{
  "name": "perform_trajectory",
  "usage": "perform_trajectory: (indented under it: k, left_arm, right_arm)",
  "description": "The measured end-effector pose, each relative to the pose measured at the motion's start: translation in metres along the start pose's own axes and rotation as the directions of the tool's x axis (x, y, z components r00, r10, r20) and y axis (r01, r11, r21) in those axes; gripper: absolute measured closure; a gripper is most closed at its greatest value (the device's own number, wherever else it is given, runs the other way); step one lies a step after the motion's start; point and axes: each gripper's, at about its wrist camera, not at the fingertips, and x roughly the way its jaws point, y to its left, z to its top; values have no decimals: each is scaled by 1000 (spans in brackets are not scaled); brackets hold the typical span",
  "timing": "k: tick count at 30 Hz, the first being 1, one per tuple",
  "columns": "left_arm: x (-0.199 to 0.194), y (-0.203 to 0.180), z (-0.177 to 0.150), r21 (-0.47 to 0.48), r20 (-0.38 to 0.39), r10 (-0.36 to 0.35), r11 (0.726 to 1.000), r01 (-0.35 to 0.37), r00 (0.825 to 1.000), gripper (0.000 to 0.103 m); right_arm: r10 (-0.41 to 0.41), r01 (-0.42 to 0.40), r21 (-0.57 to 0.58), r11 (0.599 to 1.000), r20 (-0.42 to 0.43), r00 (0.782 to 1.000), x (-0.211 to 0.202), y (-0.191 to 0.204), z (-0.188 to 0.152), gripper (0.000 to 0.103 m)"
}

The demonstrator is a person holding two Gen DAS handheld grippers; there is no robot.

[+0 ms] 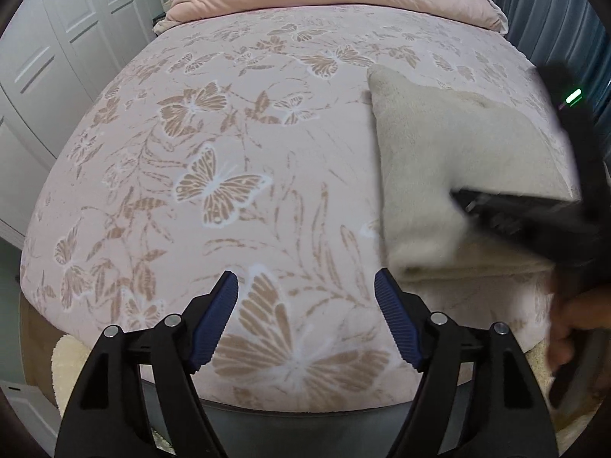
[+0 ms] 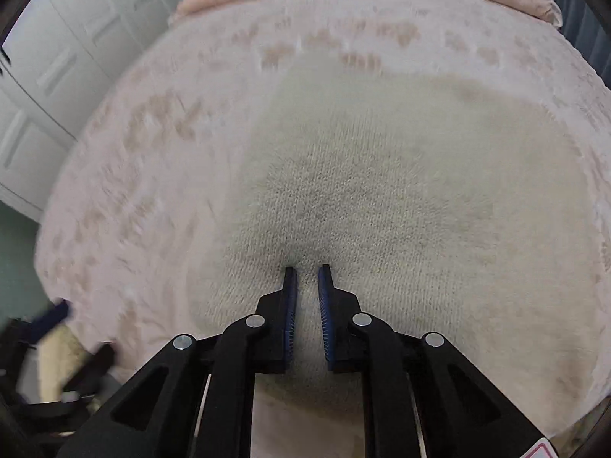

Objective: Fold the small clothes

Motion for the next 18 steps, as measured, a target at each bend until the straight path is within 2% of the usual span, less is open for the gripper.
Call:
perform_trajectory:
  k: [1,2,3,5,7,9,12,13,15,16,17,18]
  left_arm:
    - [0,0,0,2,-1,2,1000,-2,1000,29]
    - [0,0,1,4,-3,0,1000,0,1000,29]
    - [1,0,1,4,-3,-2,1000,2,1000,29]
    - [3,-1,2,3,-10,-10,1000,10,1000,29]
    - [5,-4,2,1,-15,-19,1000,19,1000,29]
    - [6,-9,2,9,-16,-20,1000,20,1000,29]
    - [6,-14,1,27,-13,-22,999,22,1000,29]
    - [7,-16,1,32,-16,-17,999,18,1000,29]
    - [10,-17,1,30,-31,-31,999,32,999,29]
    - [11,-17,1,22,-37,-39,999,40,999,29]
    - [12,-17,1,14,-42,-51,999,52,998,29]
    - [13,-19,2,9,-43,-68,998,68,997,29]
  right_arm:
    - [-33,34,-37,999,32,999,-7,11,0,90]
    - [-66,67,-61,996,26,997,-19,19,4,94]
    - [-60,62,-52,997,50,997,-34,21,7,98]
    - [56,-57,11,998,111,992,-60,14,9,98]
    - [58,-63,58,996,79,995,-53,4,2,98]
    - [33,-33,32,999,-21,999,-14,2,-11,103]
    - [106,-111,97,989,49,993,-39,-9,-10,102]
    - [107,-119,129,985,99,989,-56,-16,-8,97]
    - [57,-102,197,975,222,973,-91,-41,-10,74]
    - [7,-73,244,967,260,966,-103,-60,-11,51]
    - [-46,-42,293,955,287,957,-113,-80,-14,46]
    - [-98,-9,339,941,298,950,-118,-101,-15,46]
